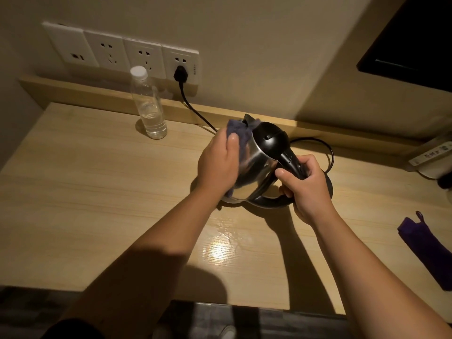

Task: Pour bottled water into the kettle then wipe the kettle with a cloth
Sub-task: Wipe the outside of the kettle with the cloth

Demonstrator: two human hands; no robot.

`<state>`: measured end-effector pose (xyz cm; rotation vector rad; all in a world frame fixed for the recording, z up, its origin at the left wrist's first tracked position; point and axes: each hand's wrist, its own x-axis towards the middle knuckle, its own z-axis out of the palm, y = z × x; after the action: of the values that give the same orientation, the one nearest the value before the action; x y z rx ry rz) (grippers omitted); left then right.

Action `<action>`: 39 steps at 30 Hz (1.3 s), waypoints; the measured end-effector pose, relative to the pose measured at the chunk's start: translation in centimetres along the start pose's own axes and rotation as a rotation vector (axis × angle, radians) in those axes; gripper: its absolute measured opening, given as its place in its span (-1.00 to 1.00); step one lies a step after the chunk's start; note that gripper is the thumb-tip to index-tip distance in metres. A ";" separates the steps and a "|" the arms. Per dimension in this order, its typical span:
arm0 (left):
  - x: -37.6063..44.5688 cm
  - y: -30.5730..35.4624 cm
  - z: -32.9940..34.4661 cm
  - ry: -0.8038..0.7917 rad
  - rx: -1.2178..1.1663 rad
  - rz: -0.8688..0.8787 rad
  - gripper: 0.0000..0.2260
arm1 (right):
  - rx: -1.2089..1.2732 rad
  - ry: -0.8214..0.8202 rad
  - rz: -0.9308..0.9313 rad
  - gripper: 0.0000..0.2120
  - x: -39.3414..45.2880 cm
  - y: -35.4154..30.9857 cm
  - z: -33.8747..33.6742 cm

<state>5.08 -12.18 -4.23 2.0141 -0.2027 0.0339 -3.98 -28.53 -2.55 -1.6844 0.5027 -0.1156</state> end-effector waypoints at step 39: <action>-2.4 -4.4 -4.1 -0.140 -0.422 -0.443 -0.70 | -0.919 -0.541 -0.314 -0.41 3.7 -4.8 -2.1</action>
<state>3.68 -6.37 -6.62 1.6011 0.1431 -0.3997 -0.11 -31.42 1.69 -2.5622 -0.1739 0.3976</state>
